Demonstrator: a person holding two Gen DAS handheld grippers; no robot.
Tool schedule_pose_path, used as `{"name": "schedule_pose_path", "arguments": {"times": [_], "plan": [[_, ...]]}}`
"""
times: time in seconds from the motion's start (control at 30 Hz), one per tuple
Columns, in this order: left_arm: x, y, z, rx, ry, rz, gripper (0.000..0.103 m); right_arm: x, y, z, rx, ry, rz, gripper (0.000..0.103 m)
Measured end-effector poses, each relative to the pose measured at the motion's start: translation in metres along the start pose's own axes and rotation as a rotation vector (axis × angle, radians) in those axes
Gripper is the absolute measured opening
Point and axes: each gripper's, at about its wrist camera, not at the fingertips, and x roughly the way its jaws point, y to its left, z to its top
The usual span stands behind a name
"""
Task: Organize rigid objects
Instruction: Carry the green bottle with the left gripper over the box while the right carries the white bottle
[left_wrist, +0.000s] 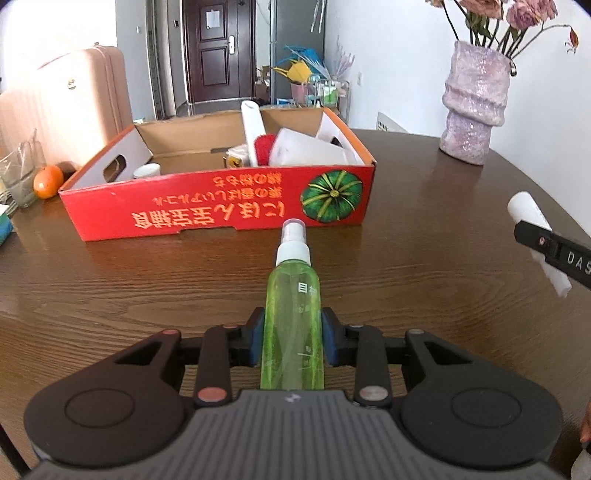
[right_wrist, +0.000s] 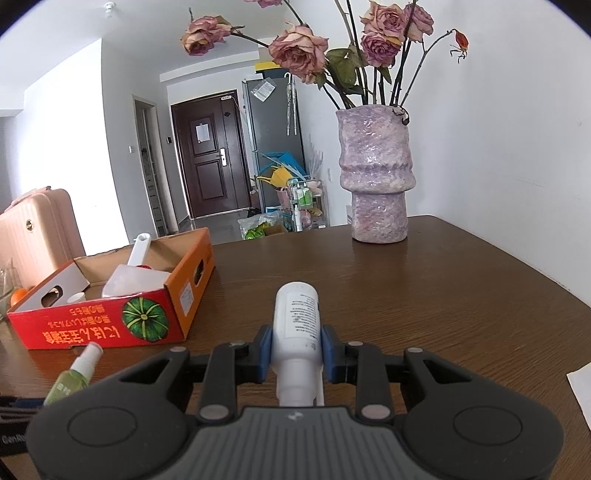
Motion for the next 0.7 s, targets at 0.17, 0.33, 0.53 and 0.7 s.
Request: {"name": "schedule_pose_path", "arguments": {"times": [0.17, 0.33, 0.53, 0.7], "plan": [[-0.011, 0.015, 0.000, -0.023, -0.026, 0.009, 0.032, -0.006, 0.012, -0.004, -0.007, -0.006, 0.012, 0.027], [-0.025, 0.032, 0.000, -0.047, -0.062, 0.012, 0.032, -0.016, 0.028, -0.009, -0.004, -0.021, 0.040, 0.027], [-0.041, 0.049, -0.001, -0.060, -0.102, 0.024, 0.032, -0.026, 0.059, -0.016, -0.017, -0.030, 0.093, 0.027], [-0.053, 0.062, -0.001, -0.062, -0.138, 0.027, 0.032, -0.033, 0.088, -0.022, -0.023, -0.027, 0.140, 0.027]]}}
